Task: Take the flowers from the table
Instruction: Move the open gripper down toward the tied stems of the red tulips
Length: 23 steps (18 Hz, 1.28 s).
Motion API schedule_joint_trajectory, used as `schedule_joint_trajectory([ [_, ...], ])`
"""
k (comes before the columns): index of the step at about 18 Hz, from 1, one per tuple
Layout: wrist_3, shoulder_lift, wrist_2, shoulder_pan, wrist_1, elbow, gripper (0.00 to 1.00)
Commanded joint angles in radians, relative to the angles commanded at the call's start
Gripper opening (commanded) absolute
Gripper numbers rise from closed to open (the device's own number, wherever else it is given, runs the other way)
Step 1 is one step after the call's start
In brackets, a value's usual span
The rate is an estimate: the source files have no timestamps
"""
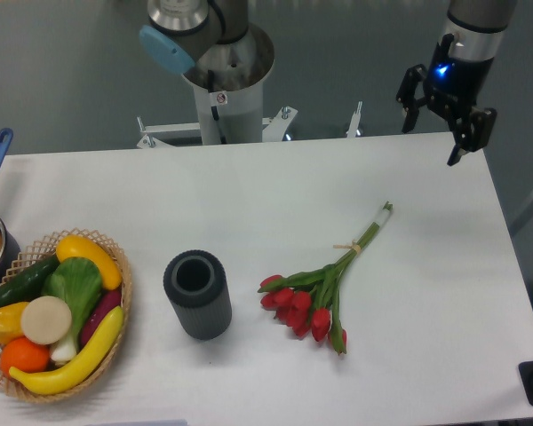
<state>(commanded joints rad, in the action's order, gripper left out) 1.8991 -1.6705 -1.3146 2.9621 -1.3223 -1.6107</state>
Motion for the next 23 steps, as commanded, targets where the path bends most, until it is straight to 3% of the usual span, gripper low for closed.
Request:
schedule_joint_trajectory([
  [11,-0.006,0.0,0.018,0.0,0.003,-0.017,1.0],
  [15,-0.133,-0.005,0.017,-0.006,0.008,-0.029,1.0],
  [18,-0.155,-0.015,0.018,-0.024,0.015,-0.031,1.0],
  [23,-0.235,-0.067,0.012,-0.077,0.02,-0.035,1.0],
])
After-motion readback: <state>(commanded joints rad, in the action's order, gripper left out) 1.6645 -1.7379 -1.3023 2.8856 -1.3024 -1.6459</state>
